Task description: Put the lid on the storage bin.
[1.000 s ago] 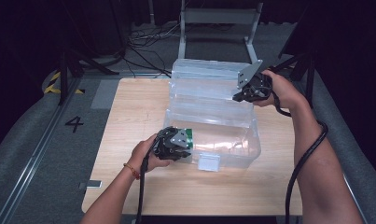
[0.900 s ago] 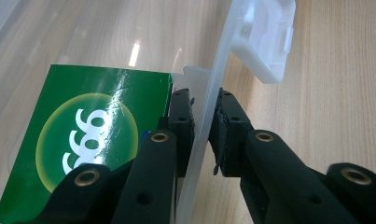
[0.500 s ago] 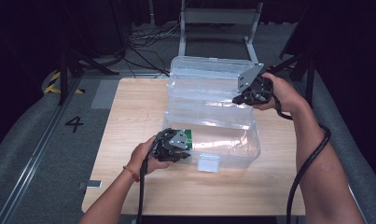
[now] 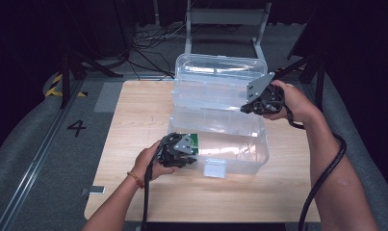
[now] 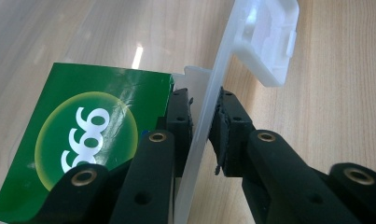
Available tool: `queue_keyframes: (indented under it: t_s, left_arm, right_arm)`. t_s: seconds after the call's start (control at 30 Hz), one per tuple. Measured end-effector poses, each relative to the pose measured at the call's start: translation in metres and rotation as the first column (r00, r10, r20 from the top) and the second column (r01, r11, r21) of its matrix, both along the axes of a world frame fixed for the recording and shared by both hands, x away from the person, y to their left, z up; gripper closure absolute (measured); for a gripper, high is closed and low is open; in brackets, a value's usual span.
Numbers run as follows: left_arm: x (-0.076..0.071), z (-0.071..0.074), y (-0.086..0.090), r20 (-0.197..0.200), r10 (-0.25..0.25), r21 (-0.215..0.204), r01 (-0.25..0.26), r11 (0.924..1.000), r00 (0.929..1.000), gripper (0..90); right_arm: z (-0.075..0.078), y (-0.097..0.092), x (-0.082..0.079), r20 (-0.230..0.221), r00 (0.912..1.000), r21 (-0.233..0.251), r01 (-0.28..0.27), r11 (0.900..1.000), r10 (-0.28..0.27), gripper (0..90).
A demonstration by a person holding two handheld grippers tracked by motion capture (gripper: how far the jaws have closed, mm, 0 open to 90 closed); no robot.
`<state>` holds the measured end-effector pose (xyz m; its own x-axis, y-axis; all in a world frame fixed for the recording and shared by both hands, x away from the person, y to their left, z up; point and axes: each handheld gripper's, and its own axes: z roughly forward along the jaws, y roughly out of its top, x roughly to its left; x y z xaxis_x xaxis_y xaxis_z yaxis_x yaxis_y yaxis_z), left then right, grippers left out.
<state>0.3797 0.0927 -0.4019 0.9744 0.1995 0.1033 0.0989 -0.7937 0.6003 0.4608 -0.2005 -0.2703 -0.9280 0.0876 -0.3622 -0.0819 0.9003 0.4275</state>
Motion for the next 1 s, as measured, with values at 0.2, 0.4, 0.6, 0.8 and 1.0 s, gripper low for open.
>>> queue_keyframes:
  t_s: [0.2, 0.4, 0.6, 0.8, 1.0]
  left_arm:
    - [0.000, 0.000, 0.000, -0.001, 0.004, 0.001, -0.004, 1.0000, 1.0000, 78.1]
    - [-0.001, 0.000, 0.000, 0.002, 0.006, 0.001, -0.006, 1.0000, 1.0000, 77.9]
    - [-0.001, 0.000, 0.000, 0.000, 0.007, 0.000, -0.007, 1.0000, 1.0000, 77.8]
    - [-0.001, -0.001, 0.000, 0.000, 0.008, -0.001, -0.008, 1.0000, 1.0000, 77.7]
    - [-0.001, -0.001, 0.000, 0.001, 0.009, -0.004, -0.009, 1.0000, 1.0000, 77.7]
  right_arm:
    - [0.000, 0.000, -0.006, 0.002, 1.0000, 0.002, -0.008, 1.0000, 0.008, 89.2]
    - [-0.001, 0.000, -0.013, 0.011, 0.9999, -0.001, -0.009, 1.0000, 0.009, 89.1]
    - [-0.003, 0.000, -0.020, 0.015, 0.9997, 0.002, -0.020, 0.9998, 0.019, 88.9]
    - [-0.005, -0.001, -0.026, 0.015, 0.9997, 0.003, -0.020, 0.9998, 0.020, 88.8]
    - [-0.006, -0.002, -0.030, 0.016, 0.9996, 0.006, -0.023, 0.9997, 0.023, 88.7]
